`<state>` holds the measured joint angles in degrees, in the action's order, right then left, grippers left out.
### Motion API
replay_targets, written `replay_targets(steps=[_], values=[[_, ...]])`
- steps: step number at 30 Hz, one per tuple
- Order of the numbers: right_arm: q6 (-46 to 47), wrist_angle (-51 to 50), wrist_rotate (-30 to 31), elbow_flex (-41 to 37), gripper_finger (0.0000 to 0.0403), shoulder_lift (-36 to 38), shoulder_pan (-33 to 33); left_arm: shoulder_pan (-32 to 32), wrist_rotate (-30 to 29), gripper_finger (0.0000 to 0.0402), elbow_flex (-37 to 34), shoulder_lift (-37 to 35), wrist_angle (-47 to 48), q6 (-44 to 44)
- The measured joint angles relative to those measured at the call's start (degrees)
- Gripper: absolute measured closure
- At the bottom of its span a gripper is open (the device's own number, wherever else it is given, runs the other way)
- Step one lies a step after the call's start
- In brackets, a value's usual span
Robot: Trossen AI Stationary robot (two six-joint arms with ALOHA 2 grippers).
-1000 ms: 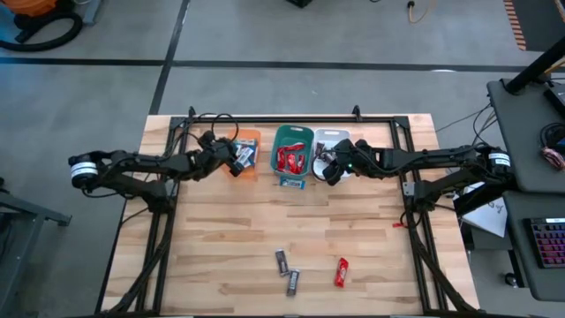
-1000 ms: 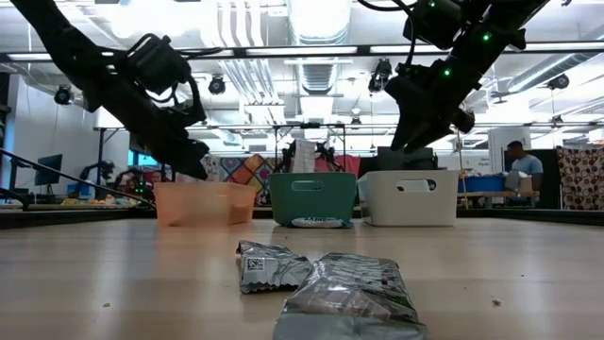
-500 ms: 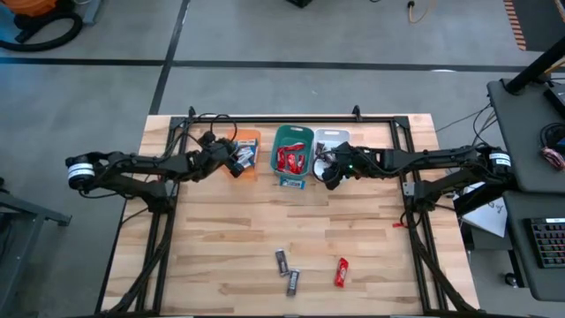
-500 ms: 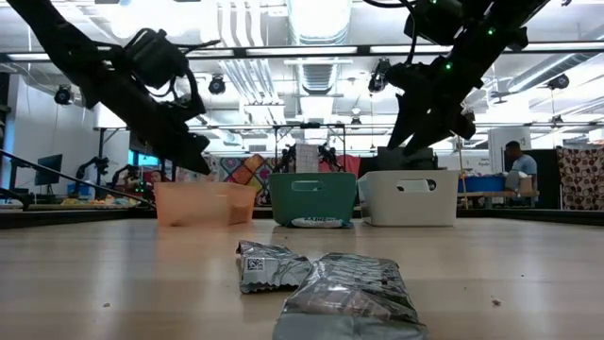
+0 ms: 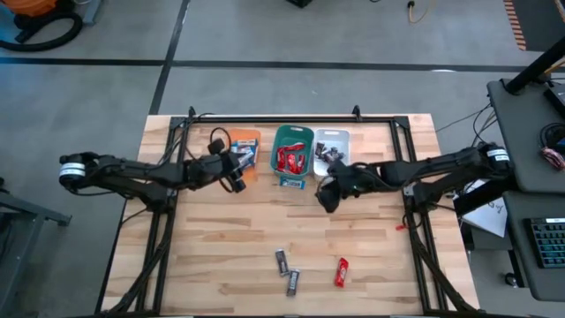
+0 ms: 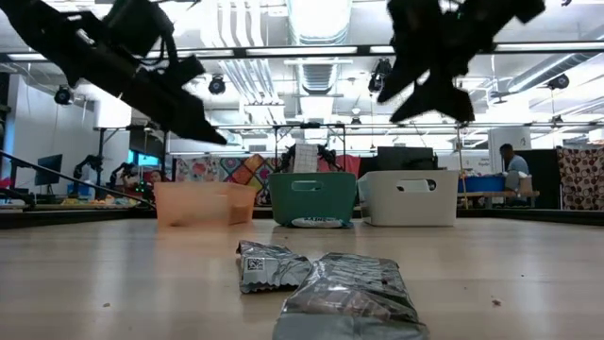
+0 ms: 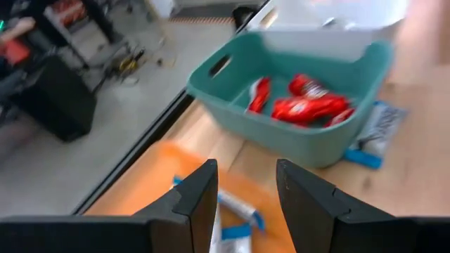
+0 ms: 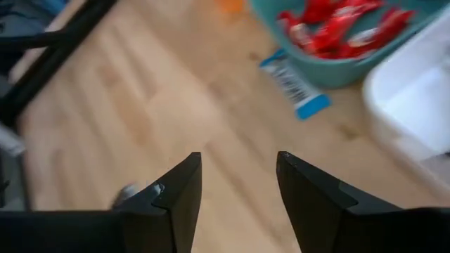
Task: Organize candy in baskets
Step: Put the red chocolate into the green bin
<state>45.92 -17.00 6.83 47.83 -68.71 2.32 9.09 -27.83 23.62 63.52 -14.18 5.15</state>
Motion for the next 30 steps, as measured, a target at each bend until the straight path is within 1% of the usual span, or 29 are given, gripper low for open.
replay_targets(steps=[4, 8, 13, 17, 21, 26, 28, 30], values=[[4.0, -3.0, 0.1, 3.2, 0.0237, 0.0, 5.1, -2.4, 0.1, 0.0271, 0.0, -1.1, -2.0, 1.5], [8.6, -5.9, 0.2, 6.0, 0.0248, -0.8, 9.9, -2.8, 0.0, 0.0271, 0.0, -1.5, -2.8, 1.3], [13.4, -7.2, -0.7, 10.0, 0.0261, -5.6, 14.8, -2.8, -0.2, 0.0271, 0.0, -1.6, -2.8, 0.2], [17.7, -12.7, -7.4, 15.1, 0.0266, -12.4, 17.0, -2.8, -0.2, 0.0271, 0.0, -1.6, -2.9, 0.1], [20.6, -23.5, -14.5, 21.9, 0.0265, -20.2, 19.0, -2.8, -0.2, 0.0271, 0.0, -1.5, -2.9, 0.2], [23.8, -35.0, -21.0, 29.5, 0.0267, -28.5, 21.4, -2.8, -0.2, 0.0271, 0.0, -1.5, -2.7, 0.3], [25.8, -37.2, -23.4, 31.7, 0.0268, -31.1, 22.3, -2.8, -0.2, 0.0271, 0.0, -1.4, -2.2, 0.3], [28.0, -37.0, -25.1, 32.9, 0.0268, -32.8, 23.3, -2.8, -0.2, 0.0271, 0.0, -1.4, -2.0, 0.3]])
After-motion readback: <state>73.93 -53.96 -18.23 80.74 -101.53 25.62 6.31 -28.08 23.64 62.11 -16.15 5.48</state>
